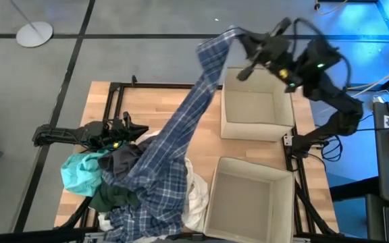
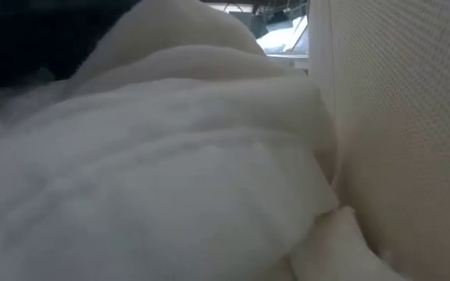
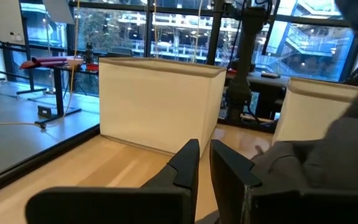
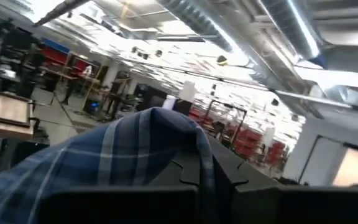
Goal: Sort clothes
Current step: Put the blue checkered long sleeve shirt into the top laundry organizer
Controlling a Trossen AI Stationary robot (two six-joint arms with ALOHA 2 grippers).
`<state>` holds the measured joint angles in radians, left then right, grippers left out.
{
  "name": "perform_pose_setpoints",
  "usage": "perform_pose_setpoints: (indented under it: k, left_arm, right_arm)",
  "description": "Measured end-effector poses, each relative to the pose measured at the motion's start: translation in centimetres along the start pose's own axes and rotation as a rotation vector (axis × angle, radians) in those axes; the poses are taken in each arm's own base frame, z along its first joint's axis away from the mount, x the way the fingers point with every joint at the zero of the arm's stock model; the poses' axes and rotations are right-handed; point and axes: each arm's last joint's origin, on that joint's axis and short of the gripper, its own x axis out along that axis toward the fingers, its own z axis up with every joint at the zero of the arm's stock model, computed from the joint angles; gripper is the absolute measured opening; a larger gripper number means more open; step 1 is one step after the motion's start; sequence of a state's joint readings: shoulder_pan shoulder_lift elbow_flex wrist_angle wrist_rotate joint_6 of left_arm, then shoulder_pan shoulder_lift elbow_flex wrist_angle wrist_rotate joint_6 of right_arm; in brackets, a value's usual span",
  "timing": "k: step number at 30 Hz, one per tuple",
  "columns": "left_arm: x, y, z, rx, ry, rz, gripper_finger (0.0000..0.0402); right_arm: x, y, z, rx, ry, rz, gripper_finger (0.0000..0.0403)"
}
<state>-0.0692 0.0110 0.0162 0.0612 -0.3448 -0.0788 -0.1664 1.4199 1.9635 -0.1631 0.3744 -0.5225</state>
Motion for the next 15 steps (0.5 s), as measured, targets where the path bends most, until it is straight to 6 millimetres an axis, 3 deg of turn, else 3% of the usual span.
perform_pose_setpoints:
  k: [2, 6, 15]
  left_arm:
    - [0.0, 0.0, 0.0, 0.0, 0.002, 0.0, 0.0029]
    - [0.0, 0.0, 0.0, 0.001, 0.001, 0.0, 0.0029]
    - [0.0, 0.0, 0.0, 0.006, 0.006, 0.0, 0.0029]
  right_arm:
    - [-0.5, -0.3, -0.2, 0.025, 0.046, 0.019, 0.0007]
    - [-0.2, 1.1, -1.7, 0.062, 0.147, 0.156, 0.0009]
    - [2.2, 11.8, -6.6, 0.048, 0.39, 0.54, 0.0009]
